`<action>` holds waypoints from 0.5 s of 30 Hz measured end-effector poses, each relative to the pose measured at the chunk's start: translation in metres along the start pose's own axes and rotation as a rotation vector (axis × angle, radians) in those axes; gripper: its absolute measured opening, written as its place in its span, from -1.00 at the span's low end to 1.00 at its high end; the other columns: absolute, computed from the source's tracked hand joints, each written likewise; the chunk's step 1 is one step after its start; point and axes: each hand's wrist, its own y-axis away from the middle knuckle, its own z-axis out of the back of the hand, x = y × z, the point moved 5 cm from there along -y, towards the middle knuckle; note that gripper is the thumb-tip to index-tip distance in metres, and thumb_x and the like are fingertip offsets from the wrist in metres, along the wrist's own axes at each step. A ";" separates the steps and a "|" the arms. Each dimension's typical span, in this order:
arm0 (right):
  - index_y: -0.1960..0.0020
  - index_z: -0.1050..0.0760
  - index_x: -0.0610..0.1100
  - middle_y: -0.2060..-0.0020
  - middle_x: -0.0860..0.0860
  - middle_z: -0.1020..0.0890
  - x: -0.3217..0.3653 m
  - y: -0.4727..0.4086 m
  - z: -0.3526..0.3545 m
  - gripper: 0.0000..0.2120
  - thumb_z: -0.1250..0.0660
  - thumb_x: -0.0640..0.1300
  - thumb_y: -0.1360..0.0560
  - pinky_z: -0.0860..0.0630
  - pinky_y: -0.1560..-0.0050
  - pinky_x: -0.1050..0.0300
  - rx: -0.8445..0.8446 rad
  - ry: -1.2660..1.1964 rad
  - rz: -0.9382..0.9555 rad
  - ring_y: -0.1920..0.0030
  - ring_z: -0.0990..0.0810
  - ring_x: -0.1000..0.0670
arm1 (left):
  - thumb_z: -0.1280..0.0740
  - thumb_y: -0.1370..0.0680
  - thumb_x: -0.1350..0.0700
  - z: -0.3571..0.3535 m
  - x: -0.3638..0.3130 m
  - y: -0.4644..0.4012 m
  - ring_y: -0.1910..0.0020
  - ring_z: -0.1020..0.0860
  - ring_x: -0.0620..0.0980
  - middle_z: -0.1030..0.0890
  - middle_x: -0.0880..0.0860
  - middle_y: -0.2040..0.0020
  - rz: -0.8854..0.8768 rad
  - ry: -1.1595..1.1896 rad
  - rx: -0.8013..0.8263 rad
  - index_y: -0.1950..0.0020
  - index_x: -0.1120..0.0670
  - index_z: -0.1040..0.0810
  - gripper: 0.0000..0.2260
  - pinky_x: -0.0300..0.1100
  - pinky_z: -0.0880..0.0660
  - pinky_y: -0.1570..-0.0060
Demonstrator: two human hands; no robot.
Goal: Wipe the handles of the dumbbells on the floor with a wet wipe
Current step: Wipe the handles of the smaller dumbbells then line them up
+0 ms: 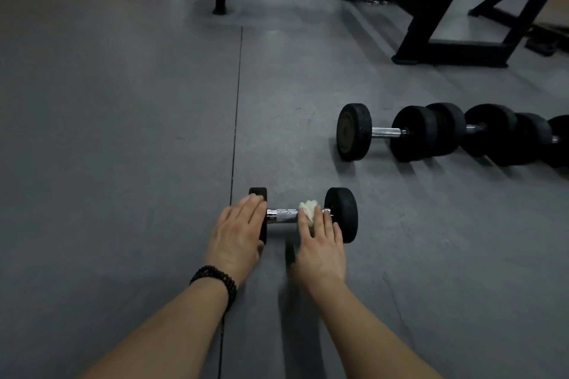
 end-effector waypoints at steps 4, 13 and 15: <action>-0.59 0.31 -0.05 -0.59 -0.11 0.22 0.001 -0.017 0.006 -0.20 -0.14 -0.05 -0.56 0.34 -0.52 -0.05 -0.016 0.033 0.016 -0.56 0.30 -0.07 | -0.40 -0.41 0.24 -0.005 -0.003 -0.011 -0.56 -0.16 0.01 -0.20 0.10 -0.58 0.039 -0.017 -0.026 -0.57 0.18 -0.19 -0.25 -0.05 -0.17 -0.47; -0.53 0.37 -0.23 -0.59 -0.13 0.19 -0.003 -0.036 0.014 -0.20 -0.10 -0.06 -0.54 0.37 -0.51 -0.13 -0.101 0.063 -0.104 -0.52 0.39 -0.03 | -0.51 -0.26 0.19 -0.018 0.010 -0.040 -0.55 -0.17 0.03 -0.20 0.09 -0.58 -0.005 -0.093 0.086 -0.58 0.18 -0.18 -0.07 0.00 -0.18 -0.49; -0.57 0.32 -0.20 -0.59 -0.11 0.20 0.011 -0.044 0.010 -0.14 -0.18 -0.03 -0.52 0.40 -0.49 -0.11 -0.090 -0.012 -0.068 -0.54 0.35 -0.05 | -0.47 -0.29 0.28 -0.020 0.011 -0.048 -0.53 -0.23 0.05 -0.26 0.10 -0.55 -0.004 -0.062 0.060 -0.55 0.19 -0.22 -0.15 0.01 -0.27 -0.45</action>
